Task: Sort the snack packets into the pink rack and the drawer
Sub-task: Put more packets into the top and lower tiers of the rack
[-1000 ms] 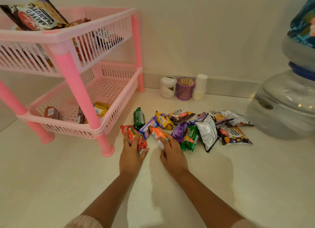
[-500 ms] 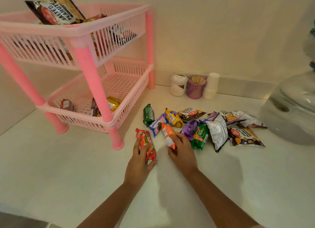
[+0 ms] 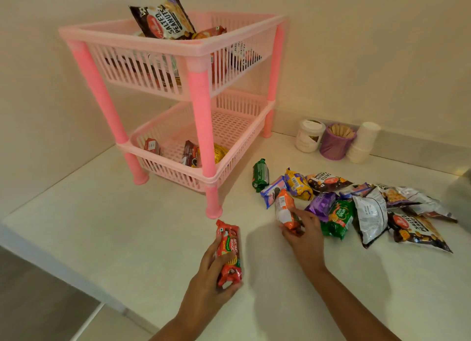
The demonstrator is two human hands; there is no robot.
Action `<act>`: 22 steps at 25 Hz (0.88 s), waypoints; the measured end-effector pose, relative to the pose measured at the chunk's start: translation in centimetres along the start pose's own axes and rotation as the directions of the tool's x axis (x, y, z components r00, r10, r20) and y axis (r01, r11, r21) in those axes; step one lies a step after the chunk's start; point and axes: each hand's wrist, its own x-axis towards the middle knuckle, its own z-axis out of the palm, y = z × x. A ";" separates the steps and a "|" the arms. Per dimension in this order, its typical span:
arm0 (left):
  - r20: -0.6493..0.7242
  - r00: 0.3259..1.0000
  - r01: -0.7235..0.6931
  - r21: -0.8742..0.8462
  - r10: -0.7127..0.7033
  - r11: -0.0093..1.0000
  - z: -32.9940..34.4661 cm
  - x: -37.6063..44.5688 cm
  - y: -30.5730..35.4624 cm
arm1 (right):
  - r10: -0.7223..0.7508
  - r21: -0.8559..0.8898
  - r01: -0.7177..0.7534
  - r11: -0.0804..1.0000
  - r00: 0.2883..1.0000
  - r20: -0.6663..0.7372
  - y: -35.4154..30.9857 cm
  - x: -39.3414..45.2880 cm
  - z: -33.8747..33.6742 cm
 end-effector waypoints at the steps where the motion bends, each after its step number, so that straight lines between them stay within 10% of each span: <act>1: -0.006 1.000 0.004 -0.006 -0.004 1.000 -0.7 -0.3 -0.1 | -0.009 0.030 0.009 0.999 1.000 0.003 -0.6 0.0 0.6; 22: -0.430 0.899 -0.098 0.001 0.089 0.995 -14.0 8.0 -0.8 | -0.103 0.340 0.189 0.921 0.962 -0.254 -13.1 6.5 6.4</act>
